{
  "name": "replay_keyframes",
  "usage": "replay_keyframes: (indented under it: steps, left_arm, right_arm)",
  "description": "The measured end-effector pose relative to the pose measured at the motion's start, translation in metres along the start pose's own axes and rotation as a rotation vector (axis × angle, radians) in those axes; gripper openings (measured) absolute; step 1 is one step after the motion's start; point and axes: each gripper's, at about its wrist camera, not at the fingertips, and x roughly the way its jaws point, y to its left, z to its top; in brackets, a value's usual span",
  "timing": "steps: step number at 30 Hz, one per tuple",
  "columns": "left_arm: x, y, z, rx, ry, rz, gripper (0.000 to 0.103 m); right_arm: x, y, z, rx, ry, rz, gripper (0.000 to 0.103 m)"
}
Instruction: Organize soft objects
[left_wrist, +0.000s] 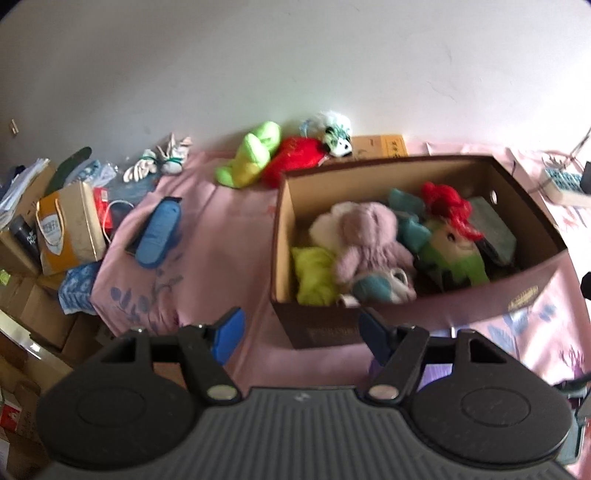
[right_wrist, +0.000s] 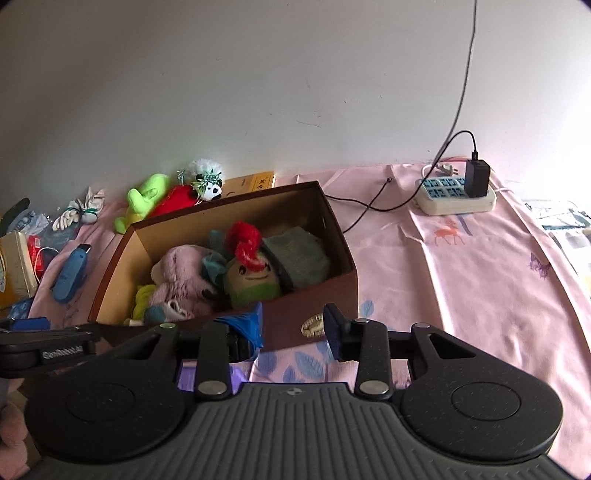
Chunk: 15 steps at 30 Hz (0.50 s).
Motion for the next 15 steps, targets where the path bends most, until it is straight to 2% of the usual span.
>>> replay_keyframes:
  steps: [5,9,15]
  left_arm:
    - [-0.008,0.005,0.031,-0.003,-0.071,-0.002,0.071]
    - [-0.017,0.005,0.052,-0.001,-0.135,-0.004,0.073]
    - [-0.012,-0.003,0.055,-0.007,-0.126,-0.038,0.073]
  right_arm:
    - [0.008,0.007,0.024,-0.001,0.027,-0.010,0.020]
    - [0.009,0.015,0.040,-0.032,-0.001,-0.028,0.020]
    - [0.011,0.015,0.047,-0.023,-0.008,-0.033,0.021]
